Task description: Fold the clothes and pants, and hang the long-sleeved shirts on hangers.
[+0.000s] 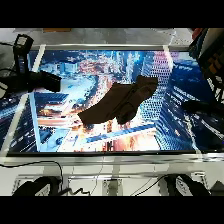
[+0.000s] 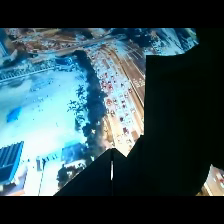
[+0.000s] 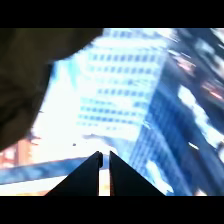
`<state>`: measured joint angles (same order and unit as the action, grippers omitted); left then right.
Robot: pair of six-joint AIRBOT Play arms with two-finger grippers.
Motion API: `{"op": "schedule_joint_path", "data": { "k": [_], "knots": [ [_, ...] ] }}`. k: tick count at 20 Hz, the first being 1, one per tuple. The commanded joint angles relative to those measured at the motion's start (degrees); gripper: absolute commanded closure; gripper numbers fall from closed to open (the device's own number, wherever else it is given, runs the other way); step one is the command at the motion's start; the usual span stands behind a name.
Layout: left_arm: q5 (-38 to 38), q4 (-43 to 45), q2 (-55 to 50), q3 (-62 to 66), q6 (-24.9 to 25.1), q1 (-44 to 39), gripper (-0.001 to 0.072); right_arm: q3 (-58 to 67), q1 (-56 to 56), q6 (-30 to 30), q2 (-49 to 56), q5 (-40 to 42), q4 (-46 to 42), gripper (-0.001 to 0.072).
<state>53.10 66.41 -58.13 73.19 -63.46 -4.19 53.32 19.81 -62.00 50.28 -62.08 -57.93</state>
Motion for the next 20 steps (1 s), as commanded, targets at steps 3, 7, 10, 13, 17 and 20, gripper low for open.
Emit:
{"op": "schedule_joint_path", "data": {
  "k": [3,7,10,13,17,20],
  "knots": [
    [0.0,0.0,0.0,0.0,0.0,0.0,0.0697,0.3,-10.5,2.2,-4.9,-2.7,5.3,0.0642],
    [0.0,0.0,0.0,0.0,0.0,0.0,0.0697,0.3,-13.9,2.2,-4.7,-1.8,5.2,0.0647],
    [0.0,0.0,0.0,0.0,0.0,0.0,0.0697,0.3,-14.0,2.2,-3.8,3.7,4.2,0.0661],
    [0.0,0.0,0.0,0.0,0.0,0.0,0.0697,-0.3,-14.0,2.2,-1.0,10.2,3.2,0.0661],
    [-0.1,0.0,0.0,0.0,0.0,0.0,0.0697,-1.8,-14.0,2.2,5.9,10.1,4.2,0.0465],
    [-0.2,0.0,0.0,0.0,0.0,0.0,0.0697,-1.8,-16.2,2.2,12.8,11.0,4.7,0.0202]
  ]
}}
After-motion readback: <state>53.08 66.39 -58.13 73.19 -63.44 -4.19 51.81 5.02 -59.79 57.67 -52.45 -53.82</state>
